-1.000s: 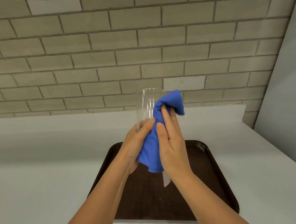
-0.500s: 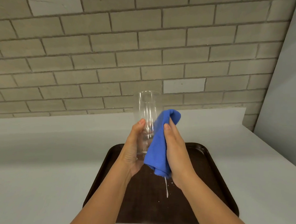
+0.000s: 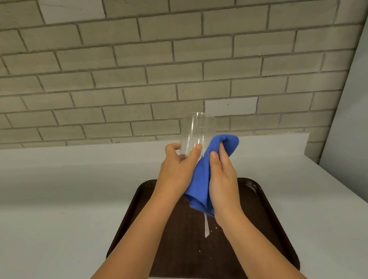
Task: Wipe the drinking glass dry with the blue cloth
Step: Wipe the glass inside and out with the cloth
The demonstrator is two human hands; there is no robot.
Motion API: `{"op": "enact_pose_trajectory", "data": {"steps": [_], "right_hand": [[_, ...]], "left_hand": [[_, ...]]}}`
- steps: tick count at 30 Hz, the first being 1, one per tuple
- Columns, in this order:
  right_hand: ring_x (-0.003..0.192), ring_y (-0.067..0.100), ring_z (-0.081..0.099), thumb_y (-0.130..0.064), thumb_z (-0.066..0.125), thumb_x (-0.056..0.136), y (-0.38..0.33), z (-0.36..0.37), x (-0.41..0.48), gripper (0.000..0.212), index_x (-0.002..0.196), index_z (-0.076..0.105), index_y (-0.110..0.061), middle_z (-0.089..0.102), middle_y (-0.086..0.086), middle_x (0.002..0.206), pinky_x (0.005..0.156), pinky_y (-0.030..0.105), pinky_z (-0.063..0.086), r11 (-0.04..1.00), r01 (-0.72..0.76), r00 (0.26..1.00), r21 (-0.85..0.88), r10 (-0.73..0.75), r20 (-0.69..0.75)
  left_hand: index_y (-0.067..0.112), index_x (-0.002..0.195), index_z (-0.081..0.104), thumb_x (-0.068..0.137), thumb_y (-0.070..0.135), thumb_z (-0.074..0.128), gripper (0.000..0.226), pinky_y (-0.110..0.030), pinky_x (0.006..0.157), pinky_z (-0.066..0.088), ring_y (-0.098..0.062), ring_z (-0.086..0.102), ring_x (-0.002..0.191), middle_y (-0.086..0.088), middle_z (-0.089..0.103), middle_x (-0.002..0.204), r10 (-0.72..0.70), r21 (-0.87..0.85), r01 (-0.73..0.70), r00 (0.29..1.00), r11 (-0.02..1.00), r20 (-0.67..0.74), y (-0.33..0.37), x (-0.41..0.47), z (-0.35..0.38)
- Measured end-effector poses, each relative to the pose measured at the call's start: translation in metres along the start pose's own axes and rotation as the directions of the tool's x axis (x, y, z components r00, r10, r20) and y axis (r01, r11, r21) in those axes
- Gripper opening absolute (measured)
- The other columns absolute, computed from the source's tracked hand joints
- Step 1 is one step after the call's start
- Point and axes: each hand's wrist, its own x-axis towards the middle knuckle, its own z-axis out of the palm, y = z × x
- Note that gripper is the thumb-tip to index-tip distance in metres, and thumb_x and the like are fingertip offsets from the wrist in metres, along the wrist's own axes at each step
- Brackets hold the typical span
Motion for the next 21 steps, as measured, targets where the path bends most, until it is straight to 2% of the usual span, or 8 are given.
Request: {"op": "enact_pose_trajectory", "data": {"steps": [2, 5, 7, 8, 10, 14, 16, 21], "right_hand": [[0.101, 0.009, 0.058, -0.030, 0.032, 0.095, 0.000, 0.003, -0.007, 0.043, 0.138, 0.028, -0.036, 0.054, 0.000, 0.125, 0.087, 0.028, 0.049, 0.998, 0.044, 0.998, -0.041, -0.042, 0.043], [0.116, 0.005, 0.051, -0.025, 0.032, 0.095, 0.000, 0.004, -0.015, 0.046, 0.138, 0.022, -0.038, 0.044, -0.005, 0.139, 0.099, 0.027, 0.046, 0.984, 0.132, 0.987, -0.117, -0.120, 0.107], [0.131, -0.001, 0.034, -0.024, 0.033, 0.095, -0.002, 0.004, -0.016, 0.045, 0.133, 0.018, -0.043, 0.032, -0.008, 0.149, 0.111, 0.024, 0.033, 0.965, 0.211, 0.971, -0.156, -0.189, 0.149], [0.133, -0.011, 0.024, -0.024, 0.032, 0.096, -0.005, 0.004, -0.014, 0.043, 0.130, 0.015, -0.044, 0.025, -0.010, 0.152, 0.112, 0.014, 0.024, 0.951, 0.253, 0.960, -0.179, -0.224, 0.166], [0.128, -0.022, 0.013, -0.027, 0.032, 0.095, -0.015, 0.006, -0.007, 0.041, 0.128, 0.014, -0.045, 0.017, -0.014, 0.153, 0.102, -0.004, 0.013, 0.911, 0.339, 0.936, -0.236, -0.300, 0.187], [0.124, -0.018, 0.016, -0.027, 0.039, 0.093, -0.034, 0.012, 0.016, 0.046, 0.137, 0.030, -0.034, 0.018, -0.013, 0.152, 0.092, -0.010, 0.017, 0.871, 0.429, 0.893, -0.238, -0.368, 0.260], [0.123, -0.014, 0.023, -0.025, 0.044, 0.092, -0.041, 0.014, 0.026, 0.044, 0.135, 0.037, -0.033, 0.021, -0.012, 0.153, 0.091, -0.006, 0.022, 0.890, 0.400, 0.899, -0.219, -0.335, 0.282], [0.123, -0.004, 0.033, -0.026, 0.043, 0.093, -0.040, 0.014, 0.032, 0.043, 0.135, 0.038, -0.032, 0.029, -0.013, 0.148, 0.101, 0.019, 0.028, 0.941, 0.273, 0.926, -0.202, -0.199, 0.322]], "left_hand": [[0.018, 0.138, 0.028, 0.080, 0.050, 0.058, 0.072, -0.022, 0.067, 0.043, -0.009, 0.056, 0.085, 0.004, 0.053, 0.102, -0.061, -0.096, 0.063, 0.998, 0.993, 0.027, -0.001, 0.001, -0.001], [0.013, 0.127, 0.042, 0.065, 0.050, 0.072, 0.079, -0.022, 0.063, 0.047, -0.011, 0.060, 0.080, 0.001, 0.059, 0.096, -0.131, -0.277, 0.142, 0.990, 0.950, 0.059, -0.005, 0.004, -0.010], [0.006, 0.116, 0.054, 0.054, 0.052, 0.078, 0.081, -0.028, 0.065, 0.050, -0.016, 0.064, 0.077, -0.007, 0.065, 0.095, -0.143, -0.412, 0.216, 0.969, 0.885, 0.201, -0.012, 0.005, -0.015], [0.007, 0.106, 0.061, 0.056, 0.049, 0.077, 0.067, -0.029, 0.066, 0.052, -0.017, 0.066, 0.075, -0.007, 0.067, 0.090, -0.110, -0.480, 0.232, 0.957, 0.846, 0.269, -0.015, 0.004, -0.016], [0.015, 0.096, 0.070, 0.064, 0.045, 0.071, 0.044, -0.030, 0.070, 0.056, -0.017, 0.070, 0.076, -0.006, 0.072, 0.087, -0.041, -0.602, 0.274, 0.928, 0.750, 0.370, -0.018, -0.002, -0.015], [0.019, 0.097, 0.069, 0.068, 0.045, 0.056, 0.041, -0.031, 0.070, 0.059, -0.016, 0.072, 0.078, -0.003, 0.075, 0.087, 0.061, -0.747, 0.252, 0.929, 0.615, 0.364, -0.013, -0.001, -0.016], [0.020, 0.094, 0.072, 0.070, 0.046, 0.054, 0.039, -0.031, 0.069, 0.059, -0.015, 0.073, 0.079, -0.001, 0.076, 0.088, 0.072, -0.782, 0.245, 0.936, 0.574, 0.346, -0.011, 0.002, -0.018], [0.019, 0.092, 0.073, 0.069, 0.050, 0.055, 0.042, -0.033, 0.068, 0.059, -0.018, 0.072, 0.076, -0.003, 0.075, 0.087, 0.023, -0.800, 0.282, 0.938, 0.530, 0.346, -0.021, 0.001, -0.014]]}}
